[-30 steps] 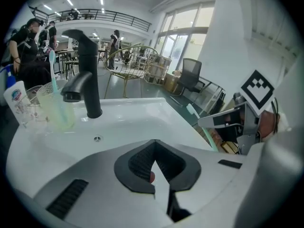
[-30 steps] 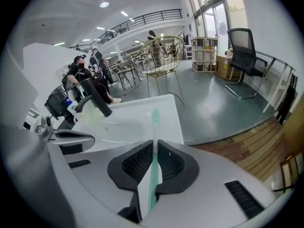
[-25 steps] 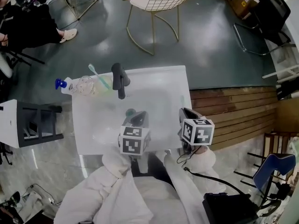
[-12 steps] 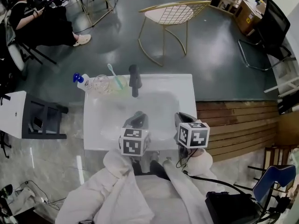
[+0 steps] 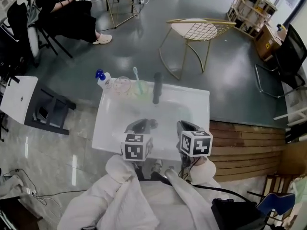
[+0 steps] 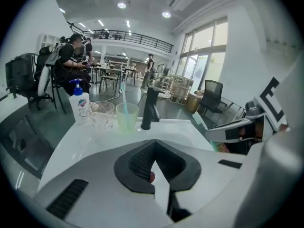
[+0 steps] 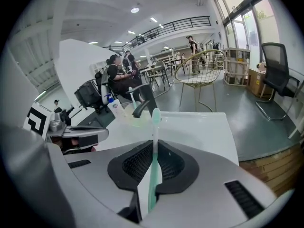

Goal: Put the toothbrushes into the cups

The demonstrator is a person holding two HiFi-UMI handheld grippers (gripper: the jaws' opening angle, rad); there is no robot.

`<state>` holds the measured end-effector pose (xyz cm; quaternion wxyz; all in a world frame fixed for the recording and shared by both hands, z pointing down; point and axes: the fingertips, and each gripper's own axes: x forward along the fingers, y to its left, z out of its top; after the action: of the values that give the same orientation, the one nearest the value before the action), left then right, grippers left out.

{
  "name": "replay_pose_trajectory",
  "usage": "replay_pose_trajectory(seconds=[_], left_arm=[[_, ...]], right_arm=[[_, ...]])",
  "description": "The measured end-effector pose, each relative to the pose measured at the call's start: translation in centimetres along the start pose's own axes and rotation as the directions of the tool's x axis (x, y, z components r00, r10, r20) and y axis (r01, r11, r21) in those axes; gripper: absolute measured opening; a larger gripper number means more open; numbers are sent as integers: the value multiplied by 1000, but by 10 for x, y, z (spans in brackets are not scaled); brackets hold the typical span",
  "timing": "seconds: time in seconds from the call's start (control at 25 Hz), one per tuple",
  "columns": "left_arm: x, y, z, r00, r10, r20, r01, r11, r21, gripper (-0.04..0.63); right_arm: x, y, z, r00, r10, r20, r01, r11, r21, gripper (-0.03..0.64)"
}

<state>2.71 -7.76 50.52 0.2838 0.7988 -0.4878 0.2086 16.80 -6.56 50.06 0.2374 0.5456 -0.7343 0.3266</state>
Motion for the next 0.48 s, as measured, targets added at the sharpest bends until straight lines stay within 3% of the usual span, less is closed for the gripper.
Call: replay_pose_trajectory(seconds=[0.48], left_arm=[[-24,56,12,994,93,51,-89,994,-71,-2]], right_arm=[[20,65,32,994,111,22,-109,990,-90,43]])
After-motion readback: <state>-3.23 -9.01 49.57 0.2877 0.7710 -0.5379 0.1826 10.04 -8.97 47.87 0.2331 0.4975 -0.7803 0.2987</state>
